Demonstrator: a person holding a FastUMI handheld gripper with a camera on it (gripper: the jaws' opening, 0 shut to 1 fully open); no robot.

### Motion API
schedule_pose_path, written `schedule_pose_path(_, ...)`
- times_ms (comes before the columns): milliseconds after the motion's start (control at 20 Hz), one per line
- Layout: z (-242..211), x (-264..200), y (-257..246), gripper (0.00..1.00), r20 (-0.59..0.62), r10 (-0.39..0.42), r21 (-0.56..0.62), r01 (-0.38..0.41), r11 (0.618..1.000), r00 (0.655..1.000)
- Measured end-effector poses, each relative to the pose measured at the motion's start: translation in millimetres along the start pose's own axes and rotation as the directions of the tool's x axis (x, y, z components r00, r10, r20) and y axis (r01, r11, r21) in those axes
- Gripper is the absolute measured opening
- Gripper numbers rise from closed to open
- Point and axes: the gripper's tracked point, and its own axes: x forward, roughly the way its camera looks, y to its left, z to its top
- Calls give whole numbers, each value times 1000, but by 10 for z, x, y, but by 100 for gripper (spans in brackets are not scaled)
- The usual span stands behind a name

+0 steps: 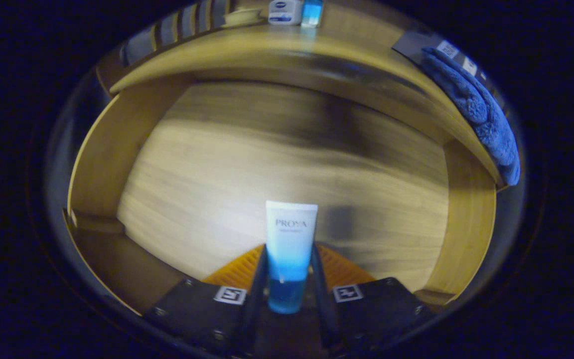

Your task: Pull open the drawer, take out the items inside it, and place them on the countertop above the cabinet.

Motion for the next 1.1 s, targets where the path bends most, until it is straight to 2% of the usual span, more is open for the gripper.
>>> schedule_pose_path(100,64,-50,-15,44,32,-2,19,1,1000,999)
schedule_pose_path(350,293,-395,35,44,162,41,70,-53,996,986)
schedule_pose_path(600,649,-994,61,43,305,56,70,-81,994,951)
schedule_pose_path(800,1200,-1308,-82,44,412,4,77,-39,996,911)
schedule_pose_path(950,1622,-1295,-145,43,468,-26,106,-27,994,883)
schedule_pose_path(1100,1905,-1151,-184,43,489,-58,132,-8,991,870)
